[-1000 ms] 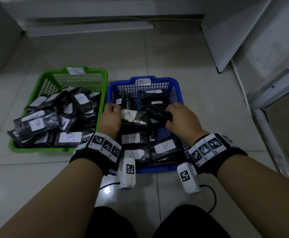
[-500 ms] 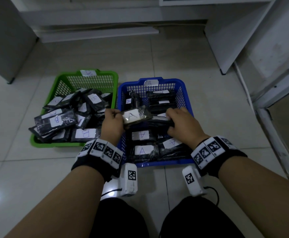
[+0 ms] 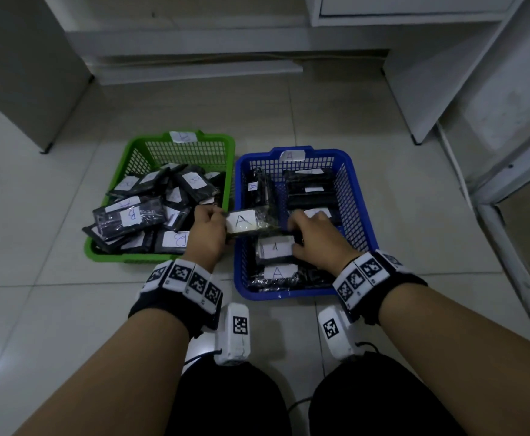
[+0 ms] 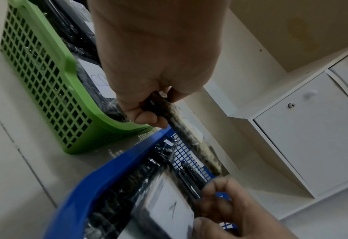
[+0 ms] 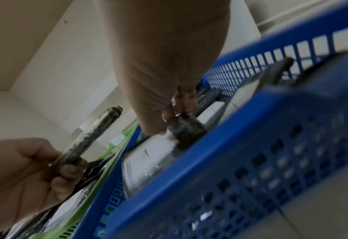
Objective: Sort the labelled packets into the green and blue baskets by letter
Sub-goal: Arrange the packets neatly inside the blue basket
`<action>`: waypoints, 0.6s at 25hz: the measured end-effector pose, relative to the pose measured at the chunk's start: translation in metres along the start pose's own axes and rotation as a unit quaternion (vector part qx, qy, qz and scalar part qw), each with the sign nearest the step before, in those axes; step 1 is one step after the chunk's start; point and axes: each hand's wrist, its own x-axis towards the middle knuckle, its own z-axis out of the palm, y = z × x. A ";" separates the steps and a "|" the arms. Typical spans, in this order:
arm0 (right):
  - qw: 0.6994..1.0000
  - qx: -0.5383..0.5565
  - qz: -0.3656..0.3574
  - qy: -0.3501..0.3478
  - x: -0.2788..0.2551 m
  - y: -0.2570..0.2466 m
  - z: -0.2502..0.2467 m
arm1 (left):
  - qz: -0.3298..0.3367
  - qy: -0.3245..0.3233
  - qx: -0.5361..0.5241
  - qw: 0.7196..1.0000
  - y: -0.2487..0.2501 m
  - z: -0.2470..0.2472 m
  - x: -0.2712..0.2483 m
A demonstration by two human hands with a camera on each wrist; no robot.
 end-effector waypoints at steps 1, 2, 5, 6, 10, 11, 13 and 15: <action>1.000 0.009 0.012 0.009 -0.001 -0.001 -0.003 | 0.002 0.002 -0.001 1.000 -0.002 -0.001 0.001; 1.000 -0.009 0.009 0.001 -0.001 -0.002 -0.005 | 0.000 0.004 -0.005 1.000 -0.001 -0.001 0.001; 0.998 -0.044 -0.002 -0.037 0.002 0.002 -0.003 | -0.007 0.004 -0.013 1.000 -0.002 0.001 0.002; 1.000 -0.013 0.002 -0.027 0.002 0.003 -0.001 | -0.005 0.000 -0.018 1.000 -0.002 0.003 0.000; 0.993 0.100 0.044 0.041 0.010 0.003 0.007 | 0.001 -0.003 -0.014 1.000 -0.002 0.001 -0.003; 0.992 0.110 0.052 0.040 0.010 0.003 0.008 | -0.001 -0.003 -0.012 1.000 -0.003 0.000 -0.003; 0.987 0.135 0.054 0.067 0.010 0.004 0.008 | 0.002 -0.003 -0.013 1.000 -0.004 -0.001 -0.001; 0.971 0.205 0.064 0.102 0.006 0.007 0.005 | 0.004 0.003 -0.013 1.000 -0.005 -0.001 0.000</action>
